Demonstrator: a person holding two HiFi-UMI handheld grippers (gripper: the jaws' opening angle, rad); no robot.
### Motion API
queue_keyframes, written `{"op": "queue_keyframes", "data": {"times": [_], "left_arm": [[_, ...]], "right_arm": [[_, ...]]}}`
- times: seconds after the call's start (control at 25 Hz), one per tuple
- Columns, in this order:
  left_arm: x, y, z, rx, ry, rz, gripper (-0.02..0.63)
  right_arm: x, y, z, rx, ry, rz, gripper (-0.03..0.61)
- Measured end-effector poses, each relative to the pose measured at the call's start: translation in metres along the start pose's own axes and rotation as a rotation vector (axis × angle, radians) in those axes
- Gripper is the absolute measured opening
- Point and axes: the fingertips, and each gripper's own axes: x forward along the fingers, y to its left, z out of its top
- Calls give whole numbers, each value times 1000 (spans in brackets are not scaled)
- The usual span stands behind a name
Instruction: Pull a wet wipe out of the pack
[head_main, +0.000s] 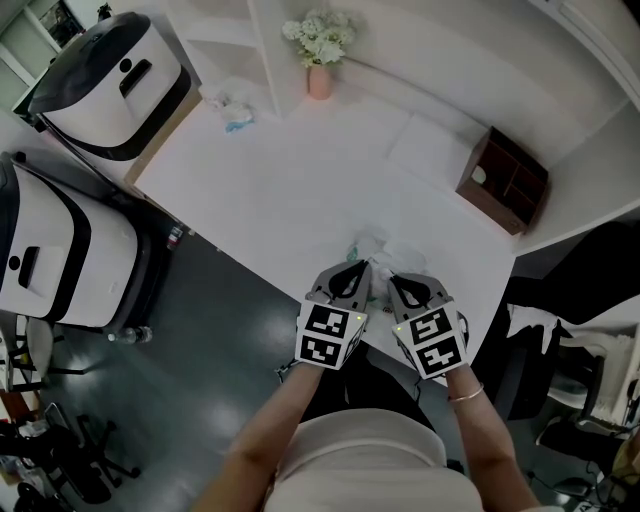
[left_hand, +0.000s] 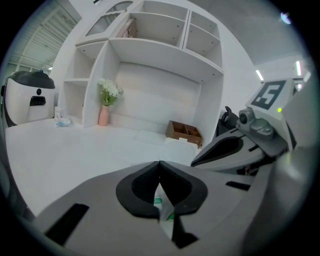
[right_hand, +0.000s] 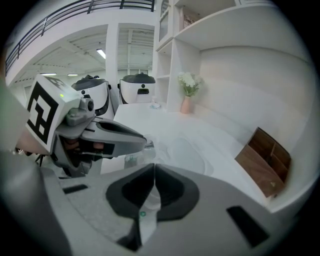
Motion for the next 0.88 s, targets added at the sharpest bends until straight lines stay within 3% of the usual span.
{"op": "queue_keyframes", "data": {"times": [0.88], "left_arm": [[0, -2, 0, 30, 8, 5, -6]], "right_arm": [[-57, -13, 35, 125, -218, -28, 11]]}}
